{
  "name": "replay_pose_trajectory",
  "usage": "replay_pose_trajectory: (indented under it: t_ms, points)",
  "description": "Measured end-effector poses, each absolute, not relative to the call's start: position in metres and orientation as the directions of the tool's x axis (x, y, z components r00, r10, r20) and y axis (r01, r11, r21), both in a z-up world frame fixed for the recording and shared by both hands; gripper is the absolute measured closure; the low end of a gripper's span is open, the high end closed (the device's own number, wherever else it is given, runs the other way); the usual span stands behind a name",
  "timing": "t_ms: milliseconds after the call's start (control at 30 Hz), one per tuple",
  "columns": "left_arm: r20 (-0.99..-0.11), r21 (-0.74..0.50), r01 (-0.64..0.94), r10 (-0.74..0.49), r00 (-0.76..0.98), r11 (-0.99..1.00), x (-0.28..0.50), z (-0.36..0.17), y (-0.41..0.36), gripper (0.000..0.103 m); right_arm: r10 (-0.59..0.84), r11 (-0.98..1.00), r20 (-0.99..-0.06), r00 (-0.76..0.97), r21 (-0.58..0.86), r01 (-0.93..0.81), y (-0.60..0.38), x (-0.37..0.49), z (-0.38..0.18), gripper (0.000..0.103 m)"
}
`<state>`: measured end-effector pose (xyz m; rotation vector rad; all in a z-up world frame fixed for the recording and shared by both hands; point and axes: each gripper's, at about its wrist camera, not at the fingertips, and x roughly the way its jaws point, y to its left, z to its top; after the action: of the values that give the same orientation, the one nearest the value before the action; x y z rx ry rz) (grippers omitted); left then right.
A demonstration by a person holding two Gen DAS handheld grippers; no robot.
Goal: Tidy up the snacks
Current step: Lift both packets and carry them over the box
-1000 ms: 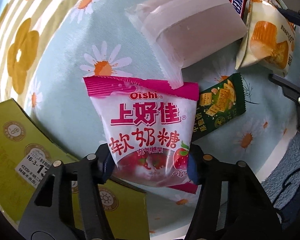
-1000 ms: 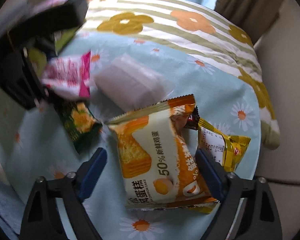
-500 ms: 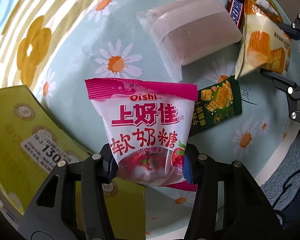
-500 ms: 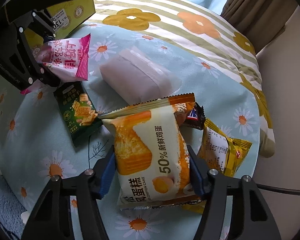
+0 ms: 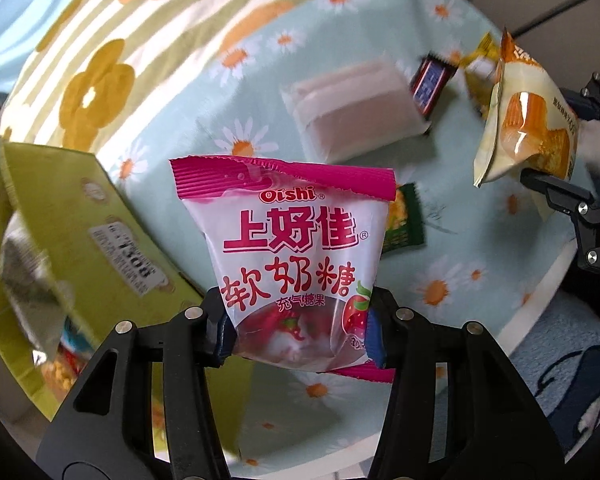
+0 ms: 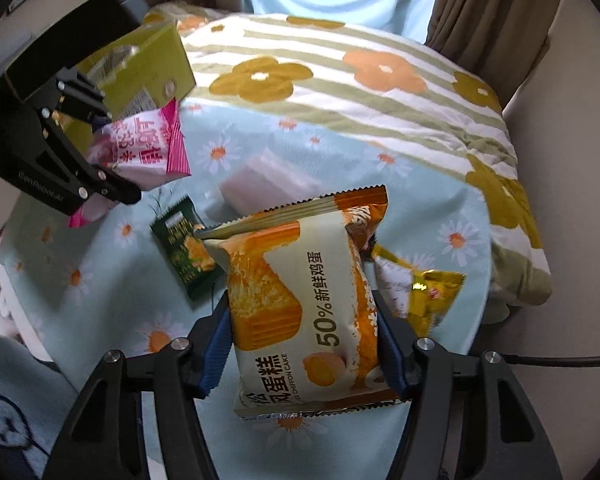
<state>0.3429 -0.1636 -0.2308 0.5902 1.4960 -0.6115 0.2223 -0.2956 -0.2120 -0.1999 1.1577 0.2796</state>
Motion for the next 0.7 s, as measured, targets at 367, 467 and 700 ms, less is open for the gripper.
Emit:
replay_pose_trajectory:
  t_ms: [367, 467, 700]
  points:
    - [-0.973, -0.058, 0.457, -0.152, 0.171, 0.888, 0.336, -0.129, -0.096, 0.057, 0.217, 0.918, -0.879, 0.424, 0.037, -0.394, -0.279, 0.236, -0.132, 0.044]
    - [-0.966, -0.059, 0.408, -0.155, 0.205, 0.911, 0.339, -0.115, -0.066, 0.057, 0.259, 0.904, -0.863, 0.433, 0.06, -0.423, -0.258, 0.242, -0.117, 0.044]
    - [-0.956, -0.059, 0.332, -0.15, 0.253, 0.941, 0.345, -0.103, 0.013, 0.057, 0.326, 0.884, -0.832, 0.449, 0.101, -0.456, -0.186, 0.261, -0.098, 0.044]
